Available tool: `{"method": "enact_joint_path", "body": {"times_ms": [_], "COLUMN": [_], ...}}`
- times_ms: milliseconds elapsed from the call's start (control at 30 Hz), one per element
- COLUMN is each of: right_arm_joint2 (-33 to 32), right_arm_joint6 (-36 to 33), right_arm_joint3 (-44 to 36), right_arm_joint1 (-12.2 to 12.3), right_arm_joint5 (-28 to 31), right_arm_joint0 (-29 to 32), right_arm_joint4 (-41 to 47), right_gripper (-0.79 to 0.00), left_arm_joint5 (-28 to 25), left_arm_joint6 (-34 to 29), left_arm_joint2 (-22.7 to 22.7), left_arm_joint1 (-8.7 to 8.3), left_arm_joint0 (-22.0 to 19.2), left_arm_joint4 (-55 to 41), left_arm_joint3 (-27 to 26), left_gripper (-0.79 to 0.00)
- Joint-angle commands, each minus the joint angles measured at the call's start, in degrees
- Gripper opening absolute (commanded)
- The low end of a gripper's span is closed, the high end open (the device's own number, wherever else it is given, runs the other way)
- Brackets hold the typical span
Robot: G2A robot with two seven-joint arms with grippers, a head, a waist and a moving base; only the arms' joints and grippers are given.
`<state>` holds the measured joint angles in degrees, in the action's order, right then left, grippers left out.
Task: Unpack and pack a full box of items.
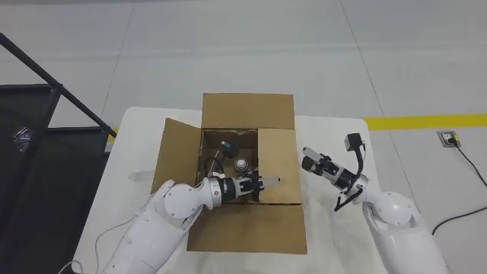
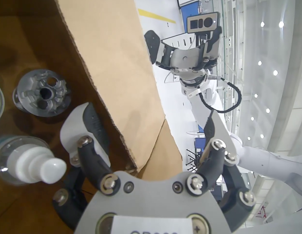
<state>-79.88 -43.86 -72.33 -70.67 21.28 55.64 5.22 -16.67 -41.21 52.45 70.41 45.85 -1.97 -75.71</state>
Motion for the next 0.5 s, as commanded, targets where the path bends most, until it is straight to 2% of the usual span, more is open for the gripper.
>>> {"method": "enact_joint_path", "body": {"times_ms": [0,300,467], "right_arm_joint2": [1.0,3.2,2.2], "right_arm_joint6": [-0.7,-2.4,-1.2], "right_arm_joint3": [1.1,2.2,1.9], "right_arm_joint1": [-0.1,-0.2,0.0], "right_arm_joint5": [0.5,2.1,3.6], "right_arm_joint0": [-0.9,-2.1,-1.4], "right_arm_joint4": [0.4,2.1,3.6], "right_gripper": [0.000,0.000,0.000], "left_arm_joint5": [-0.3,-1.0,-0.6], "left_arm_joint6": [0.1,0.6,0.4], "left_arm_joint2": [0.3,2.6,3.8], "left_arm_joint1": [-0.01,-0.54,-0.84], "left_arm_joint0": [0.3,2.5,3.6], "left_arm_joint4": [0.1,1.1,1.7], "left_arm_joint3": [-0.4,-4.0,-6.7], "left_gripper": [0.000,0.000,0.000]}}
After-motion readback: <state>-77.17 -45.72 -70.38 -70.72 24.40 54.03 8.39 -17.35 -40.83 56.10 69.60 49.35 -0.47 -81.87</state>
